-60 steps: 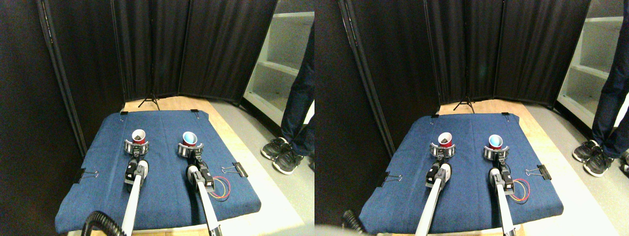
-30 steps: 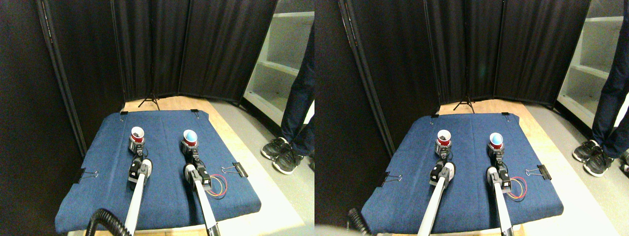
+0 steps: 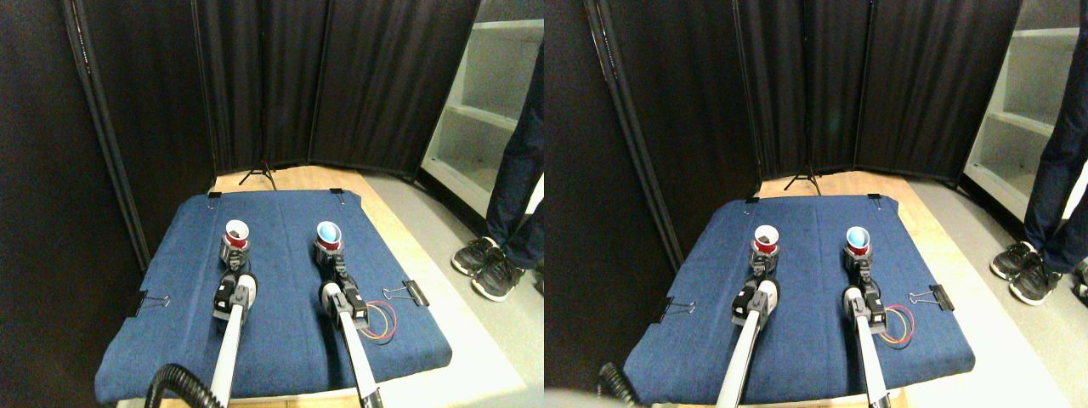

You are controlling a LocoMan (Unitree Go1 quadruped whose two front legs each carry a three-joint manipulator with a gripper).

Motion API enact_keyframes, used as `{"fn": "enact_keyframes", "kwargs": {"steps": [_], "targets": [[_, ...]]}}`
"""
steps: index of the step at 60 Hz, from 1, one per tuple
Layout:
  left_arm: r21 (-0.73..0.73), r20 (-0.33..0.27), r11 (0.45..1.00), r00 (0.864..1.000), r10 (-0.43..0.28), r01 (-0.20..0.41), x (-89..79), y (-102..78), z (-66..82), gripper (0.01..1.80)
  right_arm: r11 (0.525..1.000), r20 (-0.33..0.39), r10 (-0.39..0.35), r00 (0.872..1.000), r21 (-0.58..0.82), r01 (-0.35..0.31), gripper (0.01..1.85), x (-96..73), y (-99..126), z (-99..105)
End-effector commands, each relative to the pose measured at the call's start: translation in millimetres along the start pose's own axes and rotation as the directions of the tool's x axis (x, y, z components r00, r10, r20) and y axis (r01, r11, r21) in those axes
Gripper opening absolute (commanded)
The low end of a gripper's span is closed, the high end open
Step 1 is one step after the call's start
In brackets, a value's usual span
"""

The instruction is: Pour (bimanual)

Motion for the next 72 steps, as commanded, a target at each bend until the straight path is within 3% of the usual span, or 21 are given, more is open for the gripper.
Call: {"fn": "enact_keyframes", "kwargs": {"steps": [1, 30, 39, 45, 72], "targets": [[-0.005, -0.014, 0.998, 0.998, -0.057, 0.057, -4.0, -16.7, 0.2, 0.33, 0.998, -0.004, 0.066, 0.998, -0.019, -0.066, 0.33, -2.5, 22, -1], [0.026, -0.090, 0.996, 0.993, -0.081, 0.083, -14.0, -45.5, -5.2, 0.33, 0.982, -0.089, 0.097, 0.991, -0.152, -0.109, 0.33, 2.5, 69, -10], [0.027, -0.117, 0.996, 0.990, -0.084, 0.088, -19.3, -59.8, -6.6, 0.33, 0.965, -0.150, 0.128, 0.980, -0.208, -0.158, 0.33, 7.6, 84, -15], [0.028, -0.134, 0.995, 0.987, -0.089, 0.093, -21.8, -68.5, -7.4, 0.33, 0.958, -0.135, 0.118, 0.984, -0.245, -0.148, 0.33, 8.3, 92, -21], [0.048, -0.202, 0.993, 0.975, -0.094, 0.106, -28.4, -95.7, -22.1, 0.33, 0.943, -0.180, 0.120, 0.976, -0.286, -0.169, 0.33, 13.7, 106, -45]]}}
